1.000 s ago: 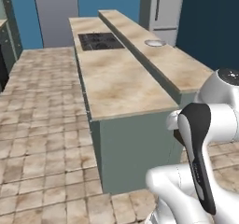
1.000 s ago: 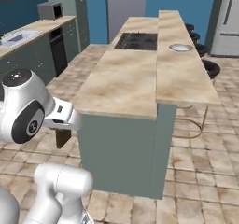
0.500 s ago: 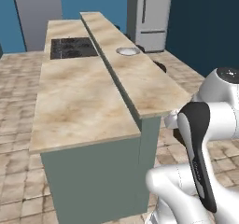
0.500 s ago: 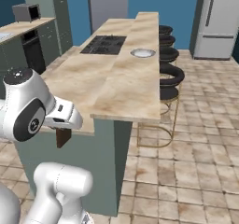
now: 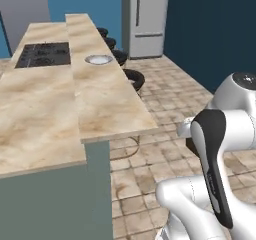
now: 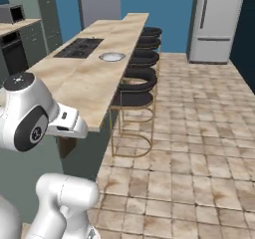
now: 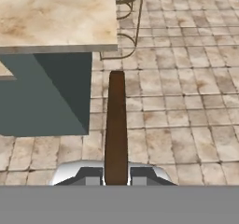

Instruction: Start the toaster. Once the lever pops up, take the bread to the plate on the dining counter.

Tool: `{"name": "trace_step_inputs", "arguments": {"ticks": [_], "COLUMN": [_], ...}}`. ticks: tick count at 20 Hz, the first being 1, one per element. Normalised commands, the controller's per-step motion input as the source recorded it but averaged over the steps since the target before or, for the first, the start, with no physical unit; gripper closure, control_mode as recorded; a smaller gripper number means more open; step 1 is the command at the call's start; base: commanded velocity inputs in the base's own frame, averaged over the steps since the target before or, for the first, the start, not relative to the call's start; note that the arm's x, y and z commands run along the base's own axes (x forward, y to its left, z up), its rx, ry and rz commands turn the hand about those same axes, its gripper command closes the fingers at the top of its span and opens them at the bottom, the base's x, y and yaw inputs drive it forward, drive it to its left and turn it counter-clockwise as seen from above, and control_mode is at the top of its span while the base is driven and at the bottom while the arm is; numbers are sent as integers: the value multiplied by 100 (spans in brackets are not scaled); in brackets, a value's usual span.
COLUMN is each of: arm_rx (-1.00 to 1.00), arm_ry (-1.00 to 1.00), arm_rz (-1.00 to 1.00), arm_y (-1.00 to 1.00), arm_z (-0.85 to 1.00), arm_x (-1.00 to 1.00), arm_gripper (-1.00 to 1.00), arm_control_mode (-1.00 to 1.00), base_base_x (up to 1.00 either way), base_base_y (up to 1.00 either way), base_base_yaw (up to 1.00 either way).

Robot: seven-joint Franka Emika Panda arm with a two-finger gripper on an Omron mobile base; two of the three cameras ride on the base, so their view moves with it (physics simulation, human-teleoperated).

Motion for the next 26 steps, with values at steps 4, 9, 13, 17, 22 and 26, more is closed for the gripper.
{"name": "trace_step_inputs", "arguments": {"ticks": [4, 9, 13, 17, 22, 26], "arm_rx": [0, 0, 0, 0, 0, 0], "arm_ry": [0, 0, 0, 0, 0, 0], "arm_rz": [0, 0, 0, 0, 0, 0], "arm_y": [0, 0, 0, 0, 0, 0], "arm_z": [0, 0, 0, 0, 0, 0], "arm_x": [0, 0, 0, 0, 0, 0], "arm_gripper": [100, 100, 100, 100, 100, 100], "arm_control_mode": [100, 100, 100, 100, 100, 100], "base_base_x": [53, 90, 100, 95, 76, 55], "base_base_y": [-100, -98, -91, -94, -94, -90], "base_base_yaw": [0, 6, 29, 36, 43, 51]}}
